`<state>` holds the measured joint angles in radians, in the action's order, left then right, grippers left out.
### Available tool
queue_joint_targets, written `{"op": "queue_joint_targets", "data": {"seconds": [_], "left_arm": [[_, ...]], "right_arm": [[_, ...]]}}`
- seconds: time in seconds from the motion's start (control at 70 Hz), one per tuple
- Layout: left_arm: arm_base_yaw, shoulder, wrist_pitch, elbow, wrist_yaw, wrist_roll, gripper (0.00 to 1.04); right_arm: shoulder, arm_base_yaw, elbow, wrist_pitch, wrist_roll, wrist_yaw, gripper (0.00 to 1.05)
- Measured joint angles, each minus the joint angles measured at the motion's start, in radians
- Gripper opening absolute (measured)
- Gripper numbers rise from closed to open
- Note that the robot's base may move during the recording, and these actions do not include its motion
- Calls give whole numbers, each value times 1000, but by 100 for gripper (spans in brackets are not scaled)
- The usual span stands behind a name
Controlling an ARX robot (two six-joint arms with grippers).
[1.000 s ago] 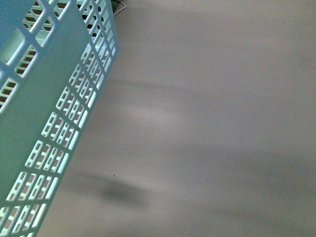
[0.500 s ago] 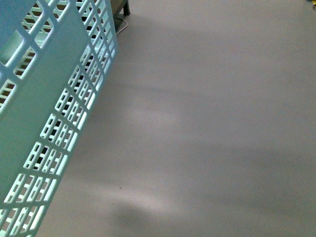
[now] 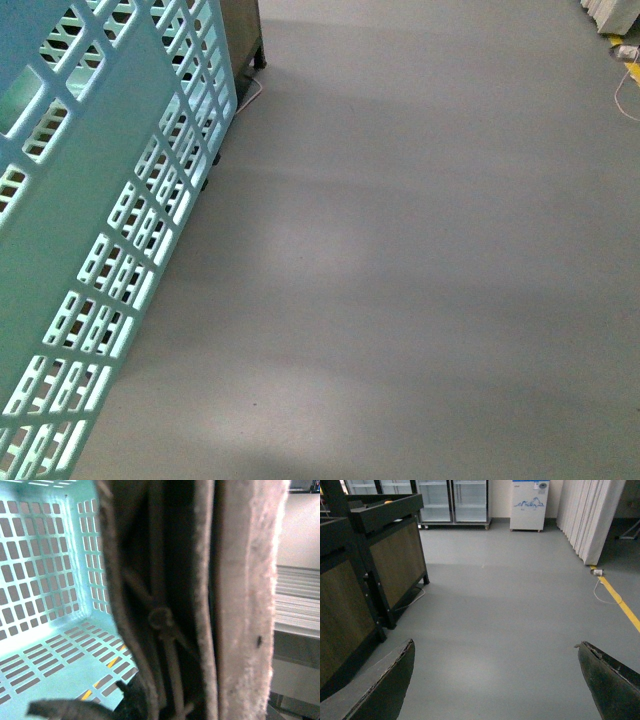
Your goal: Pick lemon and mango into basket
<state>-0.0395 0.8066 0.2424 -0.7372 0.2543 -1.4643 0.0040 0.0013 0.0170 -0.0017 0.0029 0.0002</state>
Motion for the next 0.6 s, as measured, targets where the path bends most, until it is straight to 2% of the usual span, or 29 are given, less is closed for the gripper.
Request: {"op": "queue_joint_targets", "data": {"seconds": [0.6], "left_arm": [[0,0,0,0,0,0,14]], "right_arm": [[0,0,0,0,0,0,96]]}}
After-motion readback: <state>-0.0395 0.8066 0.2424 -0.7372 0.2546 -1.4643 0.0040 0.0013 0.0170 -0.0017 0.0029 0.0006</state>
